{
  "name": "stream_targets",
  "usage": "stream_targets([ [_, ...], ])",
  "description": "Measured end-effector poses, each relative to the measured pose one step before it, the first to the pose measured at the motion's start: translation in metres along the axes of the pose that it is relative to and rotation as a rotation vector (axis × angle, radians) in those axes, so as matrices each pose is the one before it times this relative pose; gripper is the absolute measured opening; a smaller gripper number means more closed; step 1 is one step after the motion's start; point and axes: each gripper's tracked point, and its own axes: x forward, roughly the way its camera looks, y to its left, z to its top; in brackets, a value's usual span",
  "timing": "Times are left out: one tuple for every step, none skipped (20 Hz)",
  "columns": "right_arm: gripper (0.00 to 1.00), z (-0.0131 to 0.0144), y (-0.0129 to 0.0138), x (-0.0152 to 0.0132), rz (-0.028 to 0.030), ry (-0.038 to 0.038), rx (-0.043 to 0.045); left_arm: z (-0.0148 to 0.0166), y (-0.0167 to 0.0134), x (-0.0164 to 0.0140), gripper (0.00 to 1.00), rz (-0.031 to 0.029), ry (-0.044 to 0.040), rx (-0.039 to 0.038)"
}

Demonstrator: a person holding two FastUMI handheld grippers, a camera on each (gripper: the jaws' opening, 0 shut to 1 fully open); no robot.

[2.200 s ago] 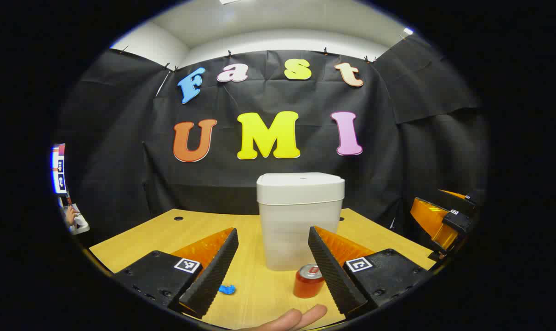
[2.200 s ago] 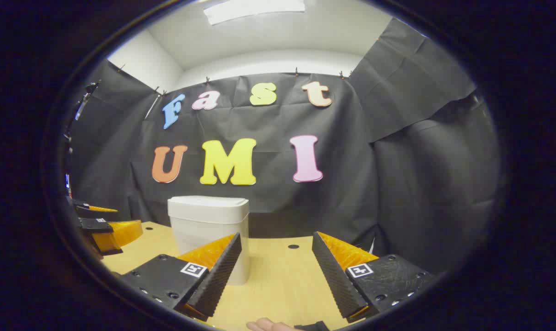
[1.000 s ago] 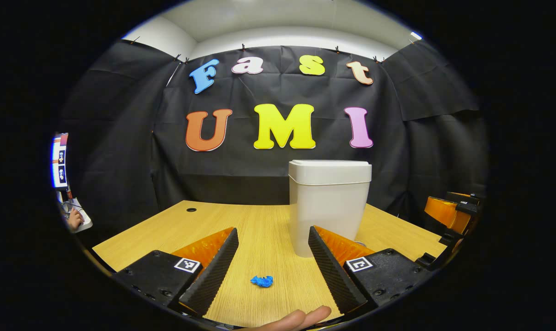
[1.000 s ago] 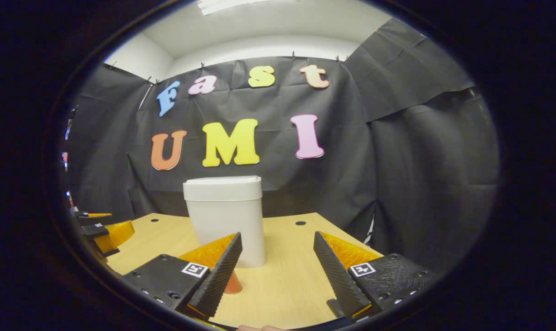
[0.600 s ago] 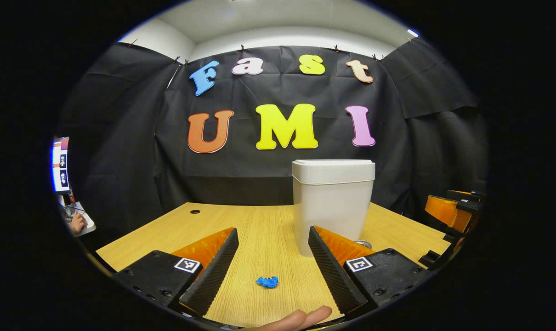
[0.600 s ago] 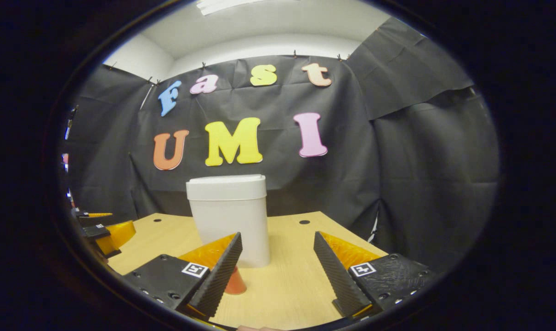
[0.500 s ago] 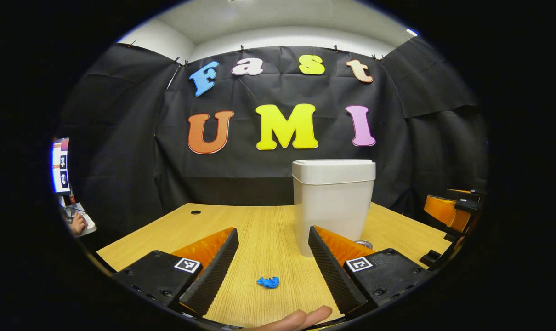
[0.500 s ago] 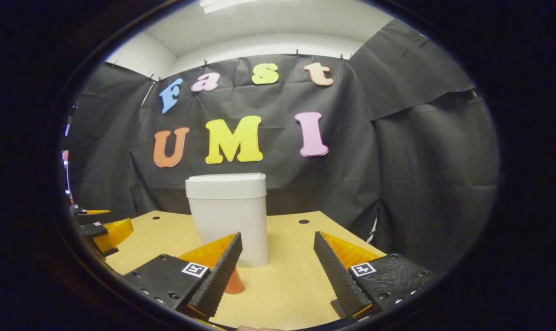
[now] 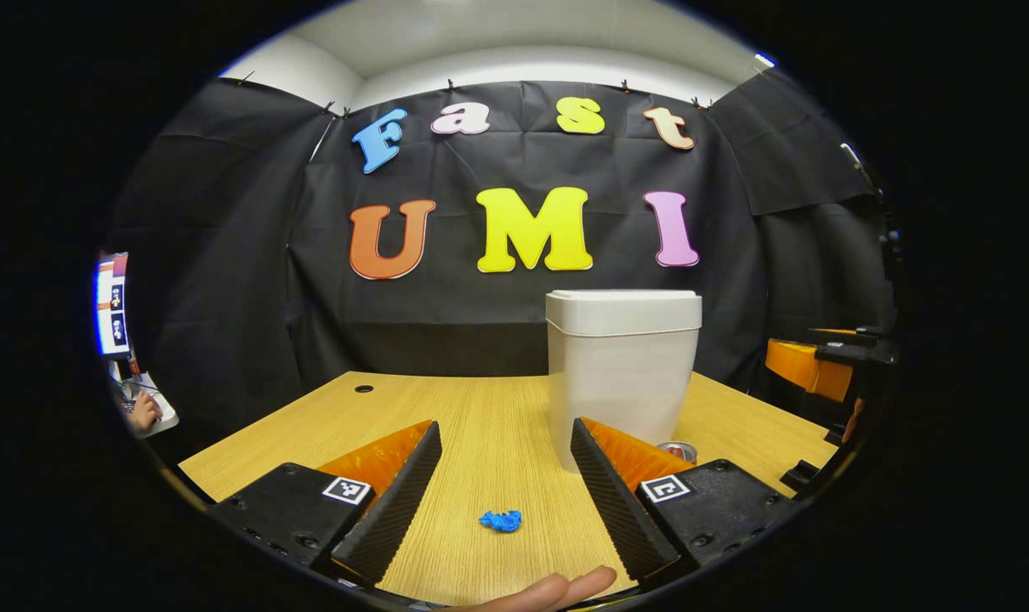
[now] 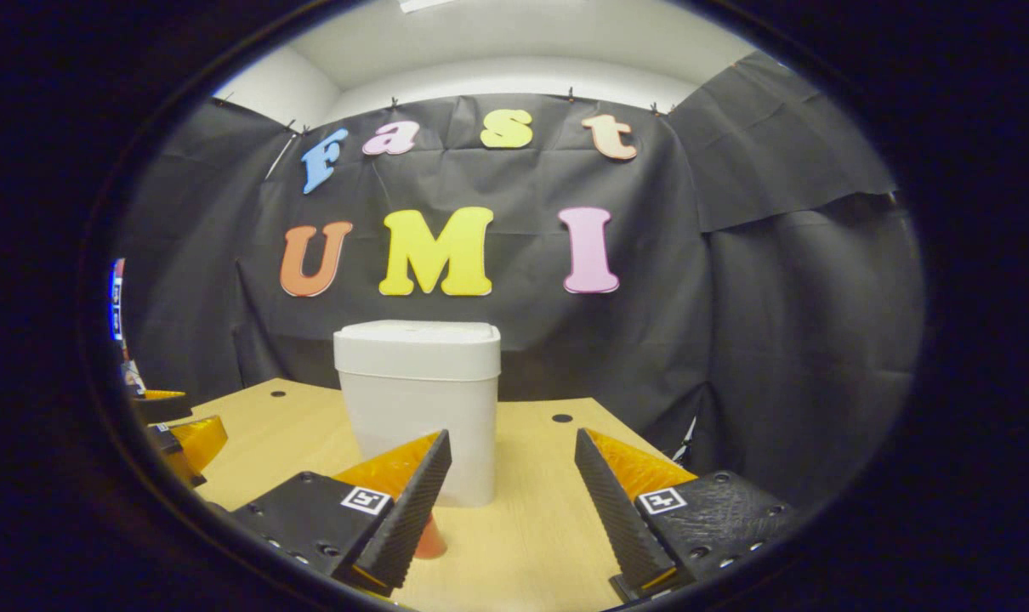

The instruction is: Press the lid of the desktop garbage bin to open it, pick up the crumpled paper on the desktop and throw it into the bin, then pick up the pop can on the desktop and drop it into the bin, and finally close the garbage bin lid.

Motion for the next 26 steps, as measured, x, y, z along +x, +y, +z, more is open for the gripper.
stream_targets([
  [0.86,0.00365,0.00545,0.00544,0.01261,0.00766,0.01022,-0.00263,0.00002,-0.00022,0.99,-0.00171,0.00870,-0.00602],
  [0.77,0.00359,0.00420,0.00654,0.01564,0.00779,0.01812,-0.00152,0.00045,0.00003,0.99,-0.00088,0.00809,-0.01041],
  [0.74,0.00328,0.00470,0.00534,0.00823,0.01186,0.01889,-0.00063,0.00036,0.00133,0.99,0.00057,0.00395,-0.00328],
  [0.66,0.00333,0.00572,0.00639,0.01749,0.00255,0.00835,0.00027,0.00121,0.00070,0.99,0.00405,0.00057,0.00231],
  [0.59,0.00723,0.00618,0.00573,0.01459,-0.00014,-0.00556,-0.00074,0.00120,0.00024,0.99,0.00505,0.00029,0.00412],
  [0.58,0.00644,0.00324,0.00673,0.00168,-0.00194,-0.01363,0.00000,0.00058,0.00193,0.99,0.00271,0.00115,0.00160],
  [0.46,0.00886,0.00252,0.00486,0.00511,-0.00975,0.00397,-0.00015,0.00037,0.00128,0.99,-0.00011,0.00074,-0.00149],
  [0.21,0.00852,0.00732,0.00377,0.01615,-0.00148,0.00276,-0.00152,0.00097,0.00083,0.99,-0.00050,0.00260,-0.00235],
  [0.16,0.00660,0.00880,0.00487,0.02303,-0.00695,-0.00113,-0.00100,0.00042,-0.00001,0.99,-0.00028,0.00234,-0.00225],
  [0.11,0.01058,0.01178,0.00176,0.03391,-0.01349,-0.00806,-0.00092,0.00060,0.00109,0.99,0.00009,0.00499,-0.00211],
  [0.11,0.01151,0.00533,-0.00056,0.00212,-0.00089,-0.01748,-0.00133,0.00069,0.00031,0.99,0.00061,0.00441,-0.00276],
  [0.00,-0.00207,-0.00046,0.00726,-0.00318,0.00617,-0.01375,-0.00122,0.00148,0.00069,0.99,0.00258,0.00149,-0.00301],
  [0.00,0.00680,0.00683,0.00433,0.01871,0.00434,-0.01149,0.00057,0.00172,-0.00035,0.99,0.00202,0.00025,-0.00220],
  [0.00,0.00387,0.00872,0.00795,0.01245,0.00379,-0.00766,0.00028,0.00055,0.00009,0.99,0.00078,-0.00260,-0.00319],
  [0.00,0.00516,0.00409,0.00666,-0.00332,0.00385,0.00494,0.00084,0.00064,0.00128,0.99,0.00020,-0.00195,-0.00307],
  [0.00,0.00235,0.00419,0.00802,0.00678,0.00747,0.01314,-0.00002,0.00098,-0.00029,0.99,0.00223,0.00091,-0.00166],
  [0.00,0.00292,0.00689,0.00812,0.01144,0.01129,0.01405,-0.00002,0.00151,0.00048,0.99,0.00303,0.00307,-0.00076],
  [0.00,0.00074,0.00471,0.00917,0.00278,0.01488,0.00826,-0.00049,0.00114,-0.00003,0.99,0.00247,0.00085,-0.00022],
  [0.00,0.00069,0.00119,0.01017,-0.00737,0.01736,-0.00010,0.00081,0.00123,0.00026,0.99,0.00480,0.00152,0.00031],
  [0.00,-0.00025,0.00137,0.00868,-0.00689,0.01850,-0.00845,0.00017,0.00346,0.00037,0.99,0.00935,-0.00217,0.00056],
  [0.00,-0.00171,0.00166,0.01010,-0.00561,0.01982,-0.01054,0.00164,0.00325,-0.00009,0.99,0.01028,-0.00208,0.00116],
  [0.00,-0.00269,0.00085,0.00734,-0.00432,0.02488,-0.00507,0.00170,0.00315,0.00074,0.99,0.01084,-0.00049,0.00177],
  [0.00,-0.00262,0.00078,0.00664,0.00343,0.01961,-0.00210,0.00042,0.00100,0.00067,0.99,0.00929,-0.00024,0.00219],
  [0.00,-0.00183,-0.00064,0.00631,0.00138,0.01813,-0.00547,0.00117,0.00174,0.00061,0.99,0.00930,0.00212,0.00250],
  [0.00,-0.00041,-0.00321,0.00520,-0.00903,0.00941,-0.00740,0.00333,0.00249,0.00097,0.99,0.01177,-0.00467,0.00563],
  [0.00,-0.00178,-0.00281,0.00241,-0.00012,0.00829,0.00402,0.00301,0.00221,0.00131,0.99,0.01422,-0.00277,0.00843],
])
